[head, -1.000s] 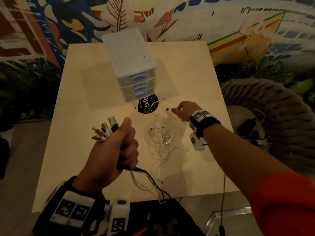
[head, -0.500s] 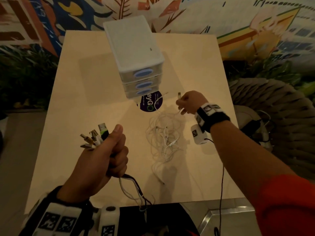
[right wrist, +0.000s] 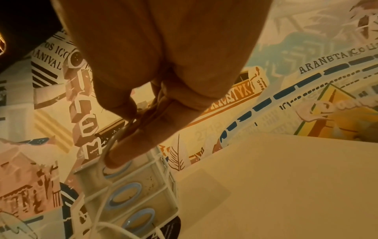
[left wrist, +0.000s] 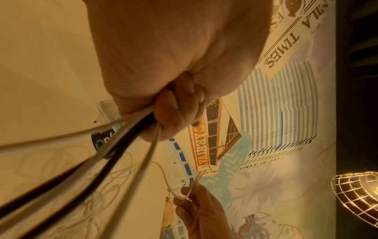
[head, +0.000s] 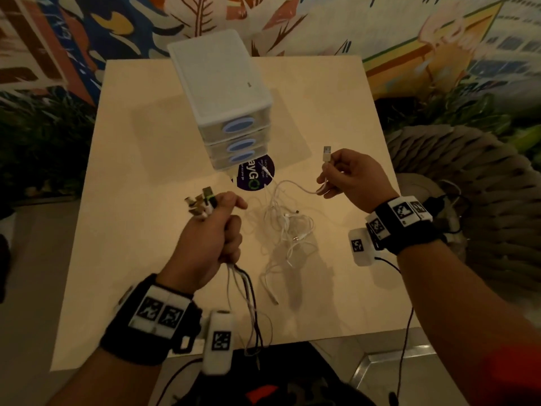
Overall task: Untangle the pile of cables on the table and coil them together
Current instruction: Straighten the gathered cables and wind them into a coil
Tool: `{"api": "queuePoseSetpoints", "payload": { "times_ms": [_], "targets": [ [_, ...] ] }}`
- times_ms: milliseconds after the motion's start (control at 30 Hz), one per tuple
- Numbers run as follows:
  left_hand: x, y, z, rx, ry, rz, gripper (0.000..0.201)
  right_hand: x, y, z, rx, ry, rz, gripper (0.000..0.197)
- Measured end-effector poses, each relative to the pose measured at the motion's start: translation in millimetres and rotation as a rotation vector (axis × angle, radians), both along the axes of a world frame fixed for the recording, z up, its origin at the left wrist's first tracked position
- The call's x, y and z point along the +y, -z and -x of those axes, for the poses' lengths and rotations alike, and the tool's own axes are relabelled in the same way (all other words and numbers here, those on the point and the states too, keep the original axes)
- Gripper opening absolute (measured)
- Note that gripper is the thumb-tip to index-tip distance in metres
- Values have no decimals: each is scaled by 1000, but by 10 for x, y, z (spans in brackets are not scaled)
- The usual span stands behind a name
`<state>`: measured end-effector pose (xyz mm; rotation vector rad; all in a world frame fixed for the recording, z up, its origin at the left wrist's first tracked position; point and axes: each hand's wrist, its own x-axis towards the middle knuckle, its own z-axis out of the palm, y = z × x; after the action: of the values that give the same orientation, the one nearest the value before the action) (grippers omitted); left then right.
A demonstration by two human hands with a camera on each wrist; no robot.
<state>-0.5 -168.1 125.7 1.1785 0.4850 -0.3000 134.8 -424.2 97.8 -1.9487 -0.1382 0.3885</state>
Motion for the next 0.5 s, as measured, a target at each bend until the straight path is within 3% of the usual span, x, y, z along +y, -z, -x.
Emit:
{"api": "queuePoseSetpoints", "payload": {
  "times_ms": [300,500],
  "targets": [
    [-163,455,-504,104,-11,-171,28,89,-165,167,-23,28,-52,6],
    [-209,660,-597,29,176,-319,26,161,-334,197,-37,-35,-89,13]
  ]
}}
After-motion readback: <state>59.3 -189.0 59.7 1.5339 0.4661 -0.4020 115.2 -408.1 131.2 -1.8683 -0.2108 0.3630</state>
